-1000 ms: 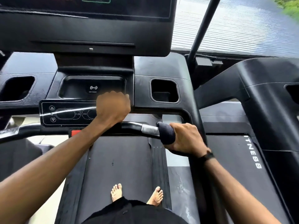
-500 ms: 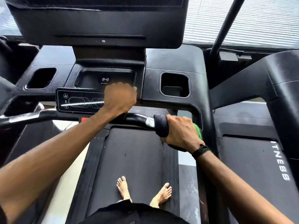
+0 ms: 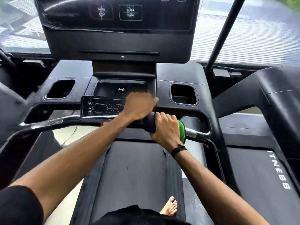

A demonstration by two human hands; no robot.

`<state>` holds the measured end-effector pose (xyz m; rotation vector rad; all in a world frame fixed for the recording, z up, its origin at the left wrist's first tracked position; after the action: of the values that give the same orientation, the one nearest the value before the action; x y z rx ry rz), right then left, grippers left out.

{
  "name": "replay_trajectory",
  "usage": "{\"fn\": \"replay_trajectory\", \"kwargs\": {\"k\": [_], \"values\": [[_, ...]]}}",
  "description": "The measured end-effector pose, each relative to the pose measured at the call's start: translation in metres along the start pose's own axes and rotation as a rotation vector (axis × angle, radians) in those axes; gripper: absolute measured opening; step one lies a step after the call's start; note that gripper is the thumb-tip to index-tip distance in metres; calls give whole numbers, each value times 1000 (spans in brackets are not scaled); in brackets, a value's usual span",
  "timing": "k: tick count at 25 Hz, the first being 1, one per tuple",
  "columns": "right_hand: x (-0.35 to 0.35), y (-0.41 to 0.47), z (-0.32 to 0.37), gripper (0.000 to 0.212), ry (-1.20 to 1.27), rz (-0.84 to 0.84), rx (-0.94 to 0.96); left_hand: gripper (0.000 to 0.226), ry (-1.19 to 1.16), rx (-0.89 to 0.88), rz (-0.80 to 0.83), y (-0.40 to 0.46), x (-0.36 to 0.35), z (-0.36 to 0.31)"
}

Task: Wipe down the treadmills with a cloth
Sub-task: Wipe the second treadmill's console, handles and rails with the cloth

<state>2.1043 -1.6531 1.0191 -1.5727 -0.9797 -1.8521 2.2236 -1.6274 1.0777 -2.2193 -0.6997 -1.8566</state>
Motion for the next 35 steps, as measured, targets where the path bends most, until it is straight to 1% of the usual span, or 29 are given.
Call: {"fn": "replay_trajectory", "kwargs": {"k": [2,4,5,6,8,9,10,11,12,13,15,16,17,18,20,22,23,26,28,30,32,34,35], "values": [[1,-14,-2,54,59,-13,-4,39,-178,-48,-6,-16,12,9],[3,-31,-8,72,166,-75,4,48,-305,-90,-93,-38,29,33],[7,-41,-12,73,272,-124,-32,51,-318,-93,-157,-51,37,52],[13,-52,-17,67,415,-163,-120,51,-307,-81,-221,-64,45,73],[23,-69,-26,46,710,-234,-448,48,-273,3,-318,-88,55,125],[24,-72,-27,45,839,-287,-599,48,-263,54,-346,-100,59,150],[28,-72,-24,55,943,-352,-676,49,-258,93,-357,-109,61,172],[32,-68,-17,70,1014,-392,-673,51,-259,120,-357,-117,63,190],[33,-59,-5,85,1000,-385,-604,51,-269,143,-352,-126,64,203],[30,-45,12,96,890,-325,-497,51,-272,168,-340,-132,65,214],[19,-12,53,109,466,-146,-284,48,-269,233,-289,-140,63,231],[14,3,73,113,327,-105,-252,51,-258,251,-254,-141,59,242],[12,16,87,116,242,-98,-276,59,-241,256,-220,-140,54,254],[12,26,98,118,168,-114,-304,66,-222,262,-201,-136,49,265],[14,39,113,118,42,-147,-267,70,-169,275,-188,-125,36,284],[15,45,127,115,-18,-174,-155,67,-107,278,-177,-116,28,292],[16,47,136,115,-23,-176,-110,65,-84,264,-197,-113,26,293],[12,56,177,117,-53,-130,27,64,-46,214,-279,-113,25,291],[7,62,205,120,-47,-104,109,66,-41,235,-303,-113,25,293],[4,67,231,121,-39,-95,171,69,-27,270,-277,-113,21,296],[2,71,257,115,-55,-91,249,68,27,261,-200,-115,17,301],[2,73,274,105,-66,-92,311,52,120,158,-155,-118,11,303],[1,73,278,102,-71,-91,328,49,138,129,-167,-119,13,302]]}}
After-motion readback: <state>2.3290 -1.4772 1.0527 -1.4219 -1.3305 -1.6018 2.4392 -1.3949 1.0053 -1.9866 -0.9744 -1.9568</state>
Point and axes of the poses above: each hand's wrist, its own y-axis towards the middle knuckle, its own x-axis out of the back of the hand, z = x × y, the point moved 5 cm from there along y, towards the middle knuckle, and after that the axes turned 4 degrees about -x, right-handed, at the moved point
